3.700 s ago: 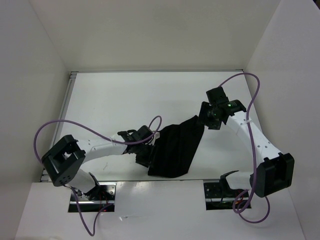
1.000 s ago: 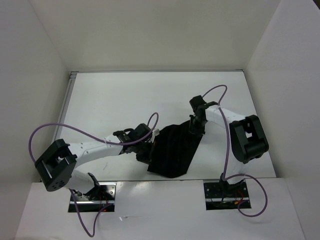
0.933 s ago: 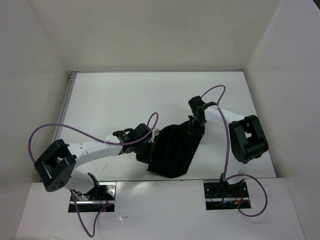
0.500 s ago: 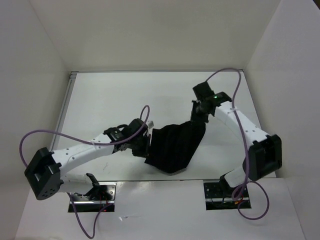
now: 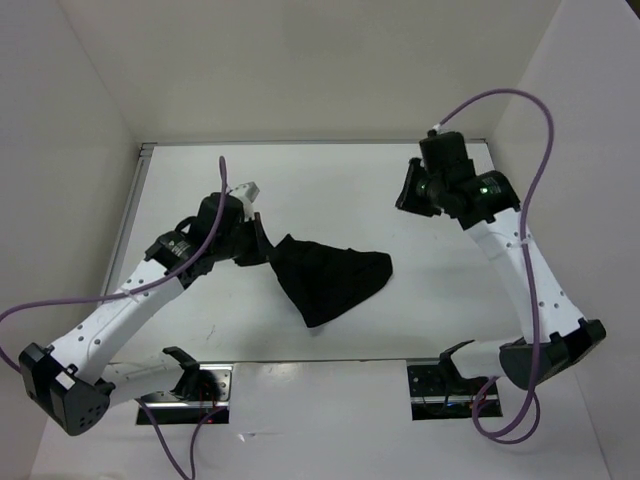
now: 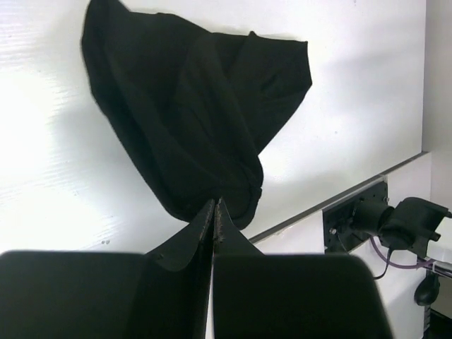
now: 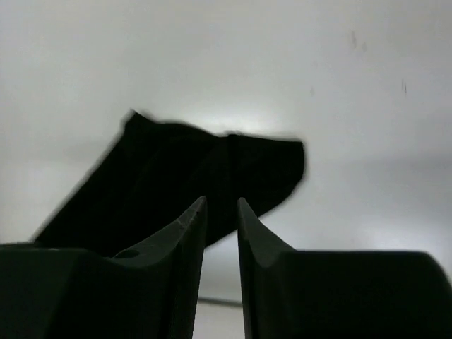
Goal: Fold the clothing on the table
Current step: Flatten the skirt out
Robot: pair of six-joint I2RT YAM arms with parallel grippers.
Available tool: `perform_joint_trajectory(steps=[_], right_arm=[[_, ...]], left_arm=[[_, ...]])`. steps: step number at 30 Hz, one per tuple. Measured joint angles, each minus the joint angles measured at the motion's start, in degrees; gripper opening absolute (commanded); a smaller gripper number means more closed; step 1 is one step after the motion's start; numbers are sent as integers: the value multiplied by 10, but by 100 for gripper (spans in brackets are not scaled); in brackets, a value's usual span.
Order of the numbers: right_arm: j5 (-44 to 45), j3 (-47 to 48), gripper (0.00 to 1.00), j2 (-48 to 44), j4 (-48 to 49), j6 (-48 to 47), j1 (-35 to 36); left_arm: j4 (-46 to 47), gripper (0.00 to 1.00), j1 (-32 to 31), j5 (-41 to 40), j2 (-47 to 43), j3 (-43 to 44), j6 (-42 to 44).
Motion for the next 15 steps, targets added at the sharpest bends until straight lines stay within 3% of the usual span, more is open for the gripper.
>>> perform_joint_trajectory(steps=[2,9,11,15], right_arm=[[-14,-59,41,1,1,-5,0],[-116,-279,49,65,64,-13,1],[-139,-294,54,81,87,-16,8],[-173,-294,54,125,138,-31,50]], left_arm=[[3,0,6,8,-1,-11,0],[-2,0,8,28,0,-94,-1],[-1,0,8,29,0,-101,-1],[5,0,8,29,6,-114,-2]])
